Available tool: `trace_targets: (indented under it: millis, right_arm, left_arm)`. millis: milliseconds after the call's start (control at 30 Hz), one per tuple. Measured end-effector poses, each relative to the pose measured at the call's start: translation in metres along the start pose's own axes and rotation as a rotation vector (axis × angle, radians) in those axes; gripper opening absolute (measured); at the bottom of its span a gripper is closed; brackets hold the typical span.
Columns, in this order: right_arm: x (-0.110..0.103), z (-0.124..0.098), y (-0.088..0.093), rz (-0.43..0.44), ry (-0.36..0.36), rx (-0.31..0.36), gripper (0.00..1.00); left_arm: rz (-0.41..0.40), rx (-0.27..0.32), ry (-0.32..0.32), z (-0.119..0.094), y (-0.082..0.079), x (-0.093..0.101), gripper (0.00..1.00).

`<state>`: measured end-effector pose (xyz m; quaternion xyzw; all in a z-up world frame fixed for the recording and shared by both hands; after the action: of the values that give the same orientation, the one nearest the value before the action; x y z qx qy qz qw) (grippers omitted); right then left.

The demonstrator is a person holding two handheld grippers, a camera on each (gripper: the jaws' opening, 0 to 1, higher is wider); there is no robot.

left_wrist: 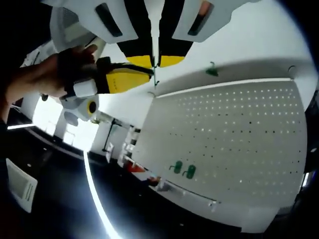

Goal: Insert the hook assembly into the mounting plate slot until the hook locks in place.

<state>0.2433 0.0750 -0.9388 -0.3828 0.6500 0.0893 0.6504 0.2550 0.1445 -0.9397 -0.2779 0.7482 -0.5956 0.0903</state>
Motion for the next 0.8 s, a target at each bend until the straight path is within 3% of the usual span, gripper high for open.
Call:
trace_targets:
  millis: [200, 700, 800]
  right_arm:
    - [0.0012, -0.0003, -0.0004, 0.04, -0.001, 0.011, 0.03]
    - [0.0018, 0.0002, 0.0016, 0.102, 0.002, 0.023, 0.0]
    - [-0.0001, 0.0003, 0.0024, 0.097, -0.002, 0.013, 0.0]
  left_arm:
    - [0.012, 0.006, -0.005, 0.0, -0.0011, 0.0007, 0.02]
    - [0.137, -0.004, -0.028, -0.0005, -0.0031, 0.0037, 0.02]
    - [0.215, -0.02, -0.039, -0.0034, -0.0057, 0.0044, 0.02]
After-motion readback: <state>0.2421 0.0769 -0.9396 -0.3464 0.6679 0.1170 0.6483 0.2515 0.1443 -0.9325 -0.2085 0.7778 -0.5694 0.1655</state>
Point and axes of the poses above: the point that each gripper's makers call its tool centre point, and the gripper's own axes: z roughly forward along the fingers, x roughly to its right, y roughly out of its underside, the point moved 4 cm from there along -z, roughly backward along the fingers, and after that the axes turned 8 degrees about z, right-handed, at the moved point
